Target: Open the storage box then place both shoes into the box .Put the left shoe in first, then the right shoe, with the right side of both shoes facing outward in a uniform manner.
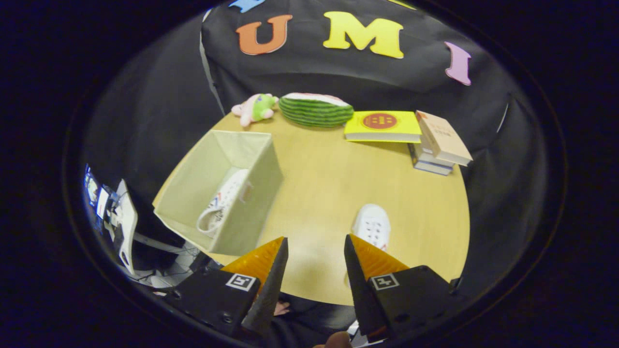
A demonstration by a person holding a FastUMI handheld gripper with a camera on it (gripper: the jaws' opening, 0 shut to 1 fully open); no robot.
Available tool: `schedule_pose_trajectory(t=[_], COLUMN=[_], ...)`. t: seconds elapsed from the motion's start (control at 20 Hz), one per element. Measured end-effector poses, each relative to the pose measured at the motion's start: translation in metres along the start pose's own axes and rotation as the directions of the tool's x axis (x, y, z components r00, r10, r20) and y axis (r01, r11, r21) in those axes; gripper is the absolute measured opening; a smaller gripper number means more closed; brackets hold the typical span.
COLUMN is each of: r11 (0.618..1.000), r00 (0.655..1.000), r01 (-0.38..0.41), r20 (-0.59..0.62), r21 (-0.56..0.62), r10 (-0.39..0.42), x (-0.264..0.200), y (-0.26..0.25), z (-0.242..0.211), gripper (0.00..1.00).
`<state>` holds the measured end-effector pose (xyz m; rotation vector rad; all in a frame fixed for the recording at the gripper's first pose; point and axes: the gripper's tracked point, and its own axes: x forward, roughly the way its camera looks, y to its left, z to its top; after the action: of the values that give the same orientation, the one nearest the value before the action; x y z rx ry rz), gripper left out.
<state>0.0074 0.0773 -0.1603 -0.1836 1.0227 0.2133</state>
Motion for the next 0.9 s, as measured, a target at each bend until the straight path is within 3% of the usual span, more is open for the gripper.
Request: schedule_pose_trajectory(t=[0.3,0.5,0.9], r11=[0.995,0.988,0.981], r00=[0.976,0.947,0.924], r01=[0.032,0.03,0.006], r20=[-0.216,-0.321,-0.376], r21=[0.09,0.149,0.195], r10=[-0.012,0.02,0.069], x=[0.044,0.085,0.126], y=[-0.076,-0.1,-0.108], z=[-0.061,-0.091,-0.099], gripper=[0.72,0.72,0.72])
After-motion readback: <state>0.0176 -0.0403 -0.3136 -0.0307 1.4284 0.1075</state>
